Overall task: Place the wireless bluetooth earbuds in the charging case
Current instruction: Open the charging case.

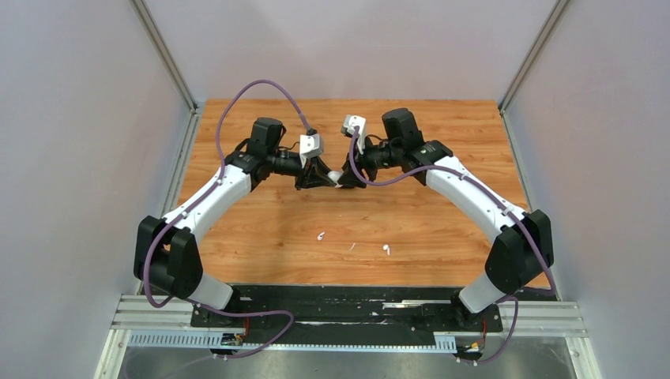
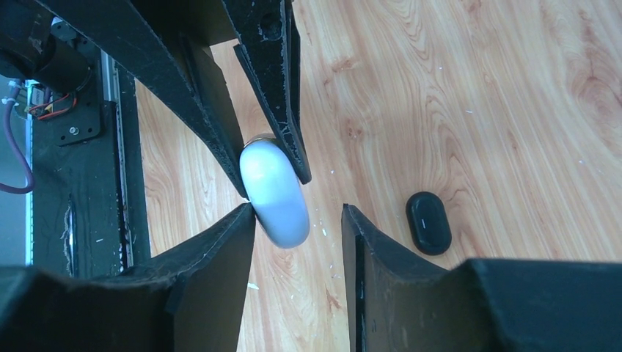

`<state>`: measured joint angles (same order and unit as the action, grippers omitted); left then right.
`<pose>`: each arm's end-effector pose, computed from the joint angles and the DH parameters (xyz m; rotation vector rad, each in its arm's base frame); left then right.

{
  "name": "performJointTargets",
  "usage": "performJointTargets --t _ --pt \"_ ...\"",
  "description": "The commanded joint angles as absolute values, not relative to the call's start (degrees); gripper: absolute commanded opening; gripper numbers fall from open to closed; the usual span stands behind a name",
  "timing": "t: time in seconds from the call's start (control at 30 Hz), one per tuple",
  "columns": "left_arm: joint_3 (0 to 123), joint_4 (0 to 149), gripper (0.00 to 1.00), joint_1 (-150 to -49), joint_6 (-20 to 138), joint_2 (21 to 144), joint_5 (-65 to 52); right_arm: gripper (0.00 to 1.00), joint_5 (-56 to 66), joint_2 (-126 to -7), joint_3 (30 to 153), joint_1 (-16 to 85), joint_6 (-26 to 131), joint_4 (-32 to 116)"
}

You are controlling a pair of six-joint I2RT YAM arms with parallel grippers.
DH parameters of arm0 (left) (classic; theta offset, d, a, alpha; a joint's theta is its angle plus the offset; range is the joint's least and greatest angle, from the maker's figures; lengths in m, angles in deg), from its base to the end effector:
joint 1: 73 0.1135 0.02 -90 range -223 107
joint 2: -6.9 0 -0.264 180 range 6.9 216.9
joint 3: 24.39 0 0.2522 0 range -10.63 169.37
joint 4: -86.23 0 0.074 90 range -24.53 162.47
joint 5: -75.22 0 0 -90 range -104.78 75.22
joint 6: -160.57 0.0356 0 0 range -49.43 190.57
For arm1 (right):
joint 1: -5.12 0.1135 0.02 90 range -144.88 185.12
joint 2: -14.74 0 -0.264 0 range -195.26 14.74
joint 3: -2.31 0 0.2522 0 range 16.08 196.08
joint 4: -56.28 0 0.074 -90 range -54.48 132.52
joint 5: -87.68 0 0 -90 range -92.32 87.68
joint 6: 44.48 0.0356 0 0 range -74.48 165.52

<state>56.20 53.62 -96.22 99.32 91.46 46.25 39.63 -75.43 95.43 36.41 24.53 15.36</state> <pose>0.2817 -0.1547 0.3045 1.3665 1.4911 -1.0945 0.2883 0.2031 0.3287 -1.3045 1.7478 0.9124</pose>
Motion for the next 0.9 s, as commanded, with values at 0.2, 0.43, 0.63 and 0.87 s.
performJointTargets --t 0.2,0.43,0.63,0.87 --pt "56.86 52.02 0.00 -97.74 97.13 90.75 51.42 0.44 34.66 -72.58 95.79 34.13 24.78 22.49" --pt "56.70 52.53 0.00 -97.78 96.44 91.12 51.45 0.40 31.49 -72.27 95.91 34.14 24.90 24.24" --pt "56.58 52.84 0.00 -97.78 95.77 91.40 51.59 0.39 30.19 -71.85 96.43 33.87 27.30 25.61" --pt "56.12 54.20 0.00 -97.70 93.81 91.68 52.10 0.38 28.24 -71.46 95.79 33.89 27.64 26.45"
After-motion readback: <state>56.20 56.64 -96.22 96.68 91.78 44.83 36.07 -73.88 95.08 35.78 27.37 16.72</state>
